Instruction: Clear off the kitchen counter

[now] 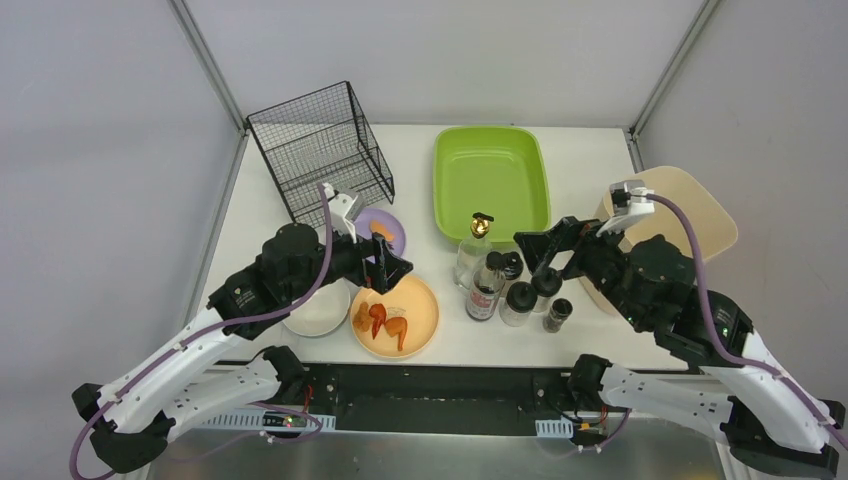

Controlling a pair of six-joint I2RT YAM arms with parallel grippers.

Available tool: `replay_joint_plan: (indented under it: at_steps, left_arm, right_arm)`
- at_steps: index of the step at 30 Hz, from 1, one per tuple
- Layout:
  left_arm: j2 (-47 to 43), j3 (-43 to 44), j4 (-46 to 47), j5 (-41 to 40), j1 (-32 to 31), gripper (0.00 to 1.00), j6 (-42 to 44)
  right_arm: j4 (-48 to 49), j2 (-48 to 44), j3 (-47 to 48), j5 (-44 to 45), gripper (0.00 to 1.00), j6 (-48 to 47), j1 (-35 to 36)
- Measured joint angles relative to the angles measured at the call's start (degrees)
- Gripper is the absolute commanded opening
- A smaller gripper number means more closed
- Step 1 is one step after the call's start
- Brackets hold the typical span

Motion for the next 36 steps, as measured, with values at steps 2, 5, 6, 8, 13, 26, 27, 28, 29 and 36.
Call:
replay_joint_plan:
  at_steps: [2,5,6,8,13,26,27,28,29,36]
  left_arm:
    - [0.0,-0.1,0.0,0.0,0.0,1.0,0.0]
    - [0.0,-0.3,-0.3,-0.2,0.0,1.0,0.0]
    - [0.0,-0.4,-0.4,-0.4,0.0,1.0,0.0]
    - [-0.3,-0.9,-0.5,-0.6,0.0,1.0,0.0]
    - [-1.1,-2.1,-1.1,-1.8,0.0,0.99,0.0]
    - [3.9,-3.1,4.5,6.2,0.0,1.0,1.3]
    - [4.8,-3.1,5.5,6.7,0.0,1.0,1.8]
    - [5.7,-3.1,6.3,7.3,0.0,0.99,2.2]
    - [6.6,-3.2,7.3,7.6,0.0,0.99,2.8]
    - [10.4,-5.5,18.1,9.2,0.0,0.99,9.4]
  right_arm:
    - [-0.5,0.0,-1.3,0.9,0.99,0.8,0.0]
    - [-1.2,-1.8,-2.9,1.6,0.99,1.7,0.0]
    - [-1.3,-2.7,-3.4,1.7,0.99,1.8,0.0]
    - [-1.4,-4.8,-4.3,2.1,0.99,1.9,0.0]
    - [-1.7,-10.3,-5.1,3.4,0.99,2.9,0.0]
    - [-8.3,-8.6,-10.0,0.4,0.99,5.5,0.0]
    - [-8.7,-8.6,-10.3,-0.3,0.99,5.6,0.0]
    - [-9.1,-8.5,-10.5,-0.9,0.99,5.6,0.0]
    - [-9.5,-8.4,-10.7,-1.4,0.99,5.8,0.0]
    - [-10.8,-8.6,-13.1,-5.1,0.99,6.2,0.0]
